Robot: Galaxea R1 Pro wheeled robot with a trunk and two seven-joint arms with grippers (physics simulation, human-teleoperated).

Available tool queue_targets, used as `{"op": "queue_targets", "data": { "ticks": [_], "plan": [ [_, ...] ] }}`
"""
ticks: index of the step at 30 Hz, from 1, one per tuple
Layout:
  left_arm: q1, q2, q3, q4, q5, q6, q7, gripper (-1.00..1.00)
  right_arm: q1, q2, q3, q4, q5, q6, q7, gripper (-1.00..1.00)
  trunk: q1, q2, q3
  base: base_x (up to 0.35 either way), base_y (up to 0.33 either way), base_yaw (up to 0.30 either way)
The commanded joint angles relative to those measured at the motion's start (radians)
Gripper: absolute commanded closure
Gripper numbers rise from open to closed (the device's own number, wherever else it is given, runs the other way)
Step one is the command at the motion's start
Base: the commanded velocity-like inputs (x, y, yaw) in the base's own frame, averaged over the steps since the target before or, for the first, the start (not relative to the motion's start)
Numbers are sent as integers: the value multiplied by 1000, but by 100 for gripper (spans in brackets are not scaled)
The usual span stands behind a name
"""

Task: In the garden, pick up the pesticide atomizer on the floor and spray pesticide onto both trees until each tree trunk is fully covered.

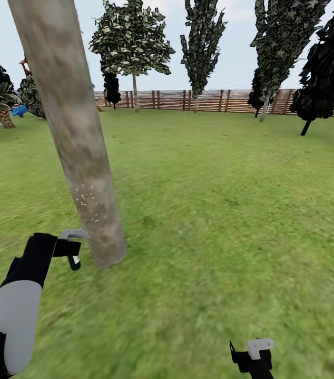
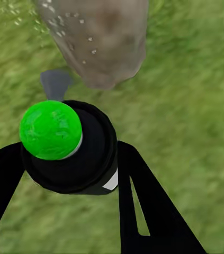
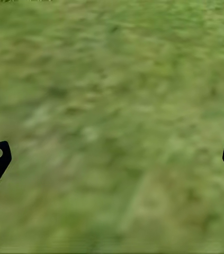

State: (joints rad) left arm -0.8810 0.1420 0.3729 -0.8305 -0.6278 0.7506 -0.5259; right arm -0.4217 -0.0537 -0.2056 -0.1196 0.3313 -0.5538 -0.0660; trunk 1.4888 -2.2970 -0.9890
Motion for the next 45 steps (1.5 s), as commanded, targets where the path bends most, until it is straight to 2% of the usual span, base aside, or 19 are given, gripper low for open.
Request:
{"op": "queue_targets", "data": {
  "ticks": [1, 4, 8, 12, 14, 17, 21, 23, 26, 28, 29, 32, 34, 35, 37, 38, 39, 42, 45],
  "plan": [
    [1, -2, 0, -15, 0, 0, 0, 100, 0, 0, 0, 0, 0, 0, 0, -100, 0, 0, 0, 281, 59, 0],
    [2, -6, -3, -76, 2, 2, -2, 100, 0, 0, 0, 0, 0, 0, 0, -100, 0, 0, 0, 318, 125, 0],
    [3, 1, -14, -89, -1, 3, 0, 100, 0, 0, 0, 0, 0, 0, 0, -100, 0, 0, 0, 295, 199, 0],
    [9, 46, -15, -88, -3, 1, 0, 100, 0, 0, 0, 0, 0, 0, 0, -100, 0, 0, 0, 69, 55, 0],
    [53, 58, -16, -88, -1, -3, 0, 100, 0, 0, 0, 0, 0, 0, 0, -100, 0, 0, 0, 8, 6, 0],
    [105, 54, -13, -88, 2, -21, 2, 100, 0, 0, 0, 1, 0, 0, 0, -100, 0, 0, 0, 2, 2, 0],
    [131, -7, -10, -74, 1, -82, 4, 100, 0, 0, 0, 1, 0, 0, 0, -100, 0, 0, 0, 0, 0, 0],
    [132, -16, -9, -56, -2, -88, 11, 100, 0, 0, 0, 2, 0, 0, 0, -100, 0, 0, 0, 0, 0, 0],
    [134, -13, -8, 25, -4, -120, 75, 100, 0, 0, 0, 2, 0, 0, 0, -100, 0, 0, 0, 0, -95, 0],
    [134, -16, -4, 105, 7, -199, 201, 100, 0, 0, 0, 2, 0, 0, 0, -100, 0, 0, 0, 25, -238, 0],
    [134, -17, -1, 129, 11, -210, 225, 100, 0, 0, 0, 2, 0, 0, 0, -100, 0, 0, 0, 71, -262, 0],
    [134, -20, 3, 185, 22, -221, 252, 100, 0, 0, 0, 2, 0, 0, 0, -100, 0, 0, 0, 86, -267, 0],
    [134, -20, 5, 198, 57, -222, 259, 100, 0, 0, 0, 2, 0, 0, 0, -100, 0, 0, 0, 92, -269, 0],
    [134, -17, 3, 201, 89, -223, 261, 100, 0, 0, 0, 2, 0, 0, 0, -100, 0, 0, 0, 98, -270, 0],
    [134, -10, 14, 202, 103, -223, 262, 100, 0, 0, 0, 2, 0, 0, 0, -100, 0, 0, 0, 101, -270, 0],
    [134, -7, 64, 204, 103, -226, 263, 100, 0, 0, 0, 1, 0, 0, 0, -100, 0, 0, 0, 104, -270, 0],
    [135, -7, 78, 208, 101, -227, 270, 100, 0, 0, 0, 1, 0, 0, 0, -100, 0, 0, 0, 104, -270, 0],
    [149, -6, 89, 248, 99, -230, 315, 100, 0, 0, 0, 0, -1, 0, -2, -100, 0, 0, 0, 107, -270, 0],
    [166, -5, 89, 265, 99, -265, 331, 100, 0, 0, 0, 0, -1, 0, -3, -100, 0, 0, 0, 129, -270, 45]
  ]
}}
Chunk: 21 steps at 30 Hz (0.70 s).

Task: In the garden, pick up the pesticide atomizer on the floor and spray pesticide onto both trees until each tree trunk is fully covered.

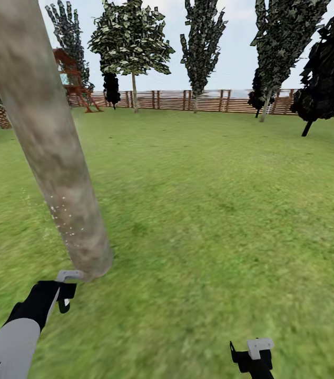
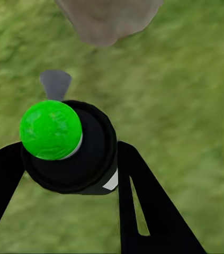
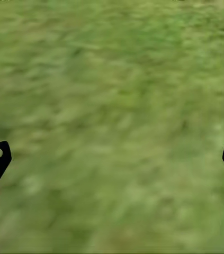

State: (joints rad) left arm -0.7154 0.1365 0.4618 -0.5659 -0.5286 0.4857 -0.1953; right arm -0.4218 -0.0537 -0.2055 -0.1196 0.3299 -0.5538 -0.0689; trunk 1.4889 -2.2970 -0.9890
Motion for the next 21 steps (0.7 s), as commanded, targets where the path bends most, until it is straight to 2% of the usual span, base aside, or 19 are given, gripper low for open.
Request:
{"op": "queue_targets", "data": {
  "ticks": [1, 5, 7, 9, 16, 21],
  "plan": [
    [1, 0, 0, 2, 0, -6, 1, 100, 0, 0, 0, 0, 0, 0, 0, -100, 0, 0, 0, 139, -268, 156],
    [2, -2, 4, -5, 1, -16, 14, 100, 0, 0, 0, 0, 0, 0, 0, -100, 0, 0, 0, 215, -211, 255],
    [2, -1, 7, -8, 4, -15, 41, 100, 0, 0, 0, 0, 0, 0, 0, -100, 0, 0, 0, 161, -107, 274],
    [2, -3, 7, -8, 8, -14, 63, 100, 0, 0, 0, 0, 0, 0, 0, -100, 0, 0, 0, 39, -26, 276],
    [2, -12, 9, 5, 10, -17, 68, 100, 0, 0, 0, 0, 0, 0, 1, -100, 0, 0, 0, 16, -8, 275],
    [2, -16, 8, 6, 11, -35, 69, 100, 0, 0, 0, 0, 0, 0, 0, -100, 0, 0, 0, 205, -153, 54]
  ]
}}
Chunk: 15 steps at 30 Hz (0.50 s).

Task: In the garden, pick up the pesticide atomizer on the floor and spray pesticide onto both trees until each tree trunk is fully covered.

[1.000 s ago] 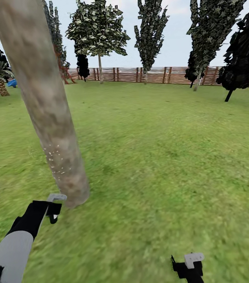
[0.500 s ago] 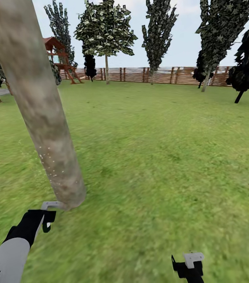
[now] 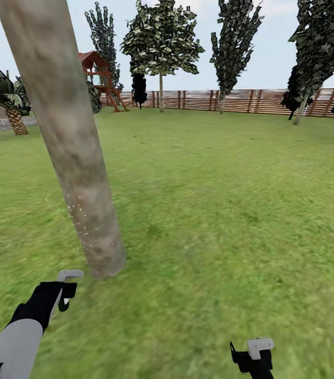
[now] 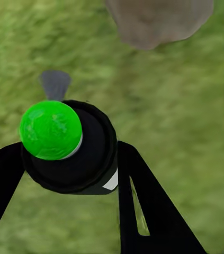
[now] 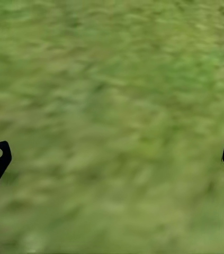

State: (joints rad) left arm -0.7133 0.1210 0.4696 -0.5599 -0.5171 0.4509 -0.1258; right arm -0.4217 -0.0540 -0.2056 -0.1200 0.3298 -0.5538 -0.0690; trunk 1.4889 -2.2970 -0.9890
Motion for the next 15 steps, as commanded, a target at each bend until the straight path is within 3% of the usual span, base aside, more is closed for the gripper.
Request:
{"op": "queue_targets", "data": {
  "ticks": [1, 15],
  "plan": [
    [0, -1, 0, 0, 0, -1, 0, 100, 0, 0, 0, 0, 0, 0, 0, -100, 0, 0, 0, 182, -215, 5],
    [0, -1, 0, 0, -1, -1, 0, 100, 0, -1, 0, 0, 0, 0, 0, -100, 0, 0, 0, 92, -260, 0]
  ]
}}
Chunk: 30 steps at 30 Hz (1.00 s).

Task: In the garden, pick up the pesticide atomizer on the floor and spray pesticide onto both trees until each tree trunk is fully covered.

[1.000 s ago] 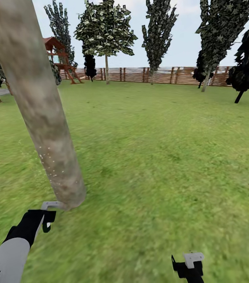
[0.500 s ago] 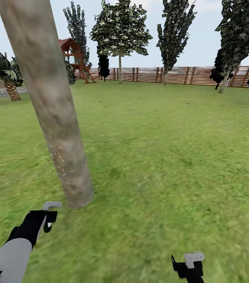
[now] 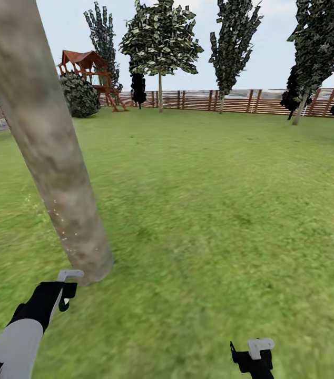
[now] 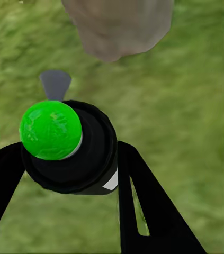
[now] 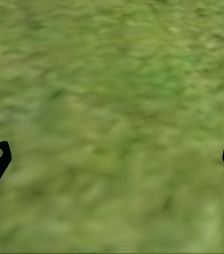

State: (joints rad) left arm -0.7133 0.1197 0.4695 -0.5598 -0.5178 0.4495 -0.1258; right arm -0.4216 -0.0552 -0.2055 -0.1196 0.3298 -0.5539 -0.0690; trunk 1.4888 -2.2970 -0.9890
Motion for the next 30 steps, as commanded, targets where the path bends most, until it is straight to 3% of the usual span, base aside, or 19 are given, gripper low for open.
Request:
{"op": "queue_targets", "data": {
  "ticks": [1, 9, 16, 19, 30],
  "plan": [
    [0, 0, 0, 0, 0, 0, 0, 100, 0, 0, 0, 0, 0, 0, 0, -100, 0, 0, 0, 215, -210, 0],
    [0, 2, 1, 0, -3, 0, 44, 100, 0, 1, 0, -1, 0, 0, -1, -100, 0, 0, 0, 223, -126, 20],
    [3, 14, 3, 0, -6, 0, 92, 100, 0, 1, 0, -2, 0, 0, -1, -100, 0, 0, 0, 12, -7, 248],
    [11, 1, 2, 55, 0, -3, 173, 100, 0, 2, 0, -2, 0, 0, 0, -100, 0, 0, 0, 0, 0, 255],
    [12, -1, 0, 77, -1, -3, 173, 100, 0, 0, 0, 0, 0, 0, 0, -100, 0, 0, 0, 141, -120, 11]
  ]
}}
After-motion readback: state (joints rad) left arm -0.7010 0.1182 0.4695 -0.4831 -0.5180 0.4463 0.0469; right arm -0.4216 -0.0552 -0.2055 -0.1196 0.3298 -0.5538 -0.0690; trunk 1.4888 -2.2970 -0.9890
